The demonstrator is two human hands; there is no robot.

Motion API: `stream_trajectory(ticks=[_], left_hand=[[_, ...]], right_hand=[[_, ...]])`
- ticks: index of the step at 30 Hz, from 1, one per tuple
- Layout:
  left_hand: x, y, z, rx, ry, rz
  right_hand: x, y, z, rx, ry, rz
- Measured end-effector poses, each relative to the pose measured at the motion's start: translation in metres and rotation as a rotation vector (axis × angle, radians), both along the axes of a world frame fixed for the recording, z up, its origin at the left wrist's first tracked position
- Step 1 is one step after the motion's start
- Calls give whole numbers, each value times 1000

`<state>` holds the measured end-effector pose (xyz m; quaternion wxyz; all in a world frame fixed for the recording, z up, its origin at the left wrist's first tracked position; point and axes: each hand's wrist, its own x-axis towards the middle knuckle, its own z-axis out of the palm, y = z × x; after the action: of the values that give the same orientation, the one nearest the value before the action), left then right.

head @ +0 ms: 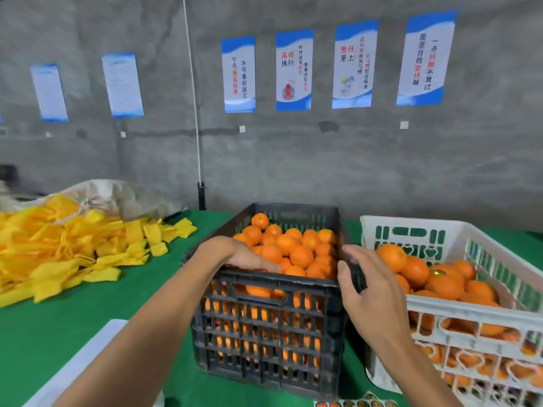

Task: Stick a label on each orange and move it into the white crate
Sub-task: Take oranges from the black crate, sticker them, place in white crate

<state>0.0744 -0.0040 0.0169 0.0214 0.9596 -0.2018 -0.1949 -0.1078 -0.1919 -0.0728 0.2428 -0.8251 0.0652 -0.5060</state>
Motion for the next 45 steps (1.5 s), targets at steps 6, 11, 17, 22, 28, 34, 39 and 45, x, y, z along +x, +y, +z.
stream_trajectory(ticks=[6, 11, 17, 22, 28, 34, 39, 45], left_hand=[[-12, -10, 0, -243, -28, -88], [-16, -25, -7, -673, -347, 23], [-29, -37, -10, -188, -84, -10], [-26, -35, -6, -171, 35, 59], [-31, -31, -30, -670, -327, 31], [-116, -17, -77, -1616, -423, -306], [-165, -16, -160, -1573, -241, -337], [-182, -26, -234, -1450, 259, -100]], right_hand=[[-14, -10, 0, 141, -30, 61], [-26, -17, 1, 165, -51, 83], [-37, -16, -5, 155, 1, 91], [-51, -24, -18, 142, 18, 100], [-70, -39, -54, 165, 79, 86], [-70, -49, -106, 171, 507, 177], [-75, -53, -149, 4, 798, 312], [-79, -56, -177, -184, 884, 321]])
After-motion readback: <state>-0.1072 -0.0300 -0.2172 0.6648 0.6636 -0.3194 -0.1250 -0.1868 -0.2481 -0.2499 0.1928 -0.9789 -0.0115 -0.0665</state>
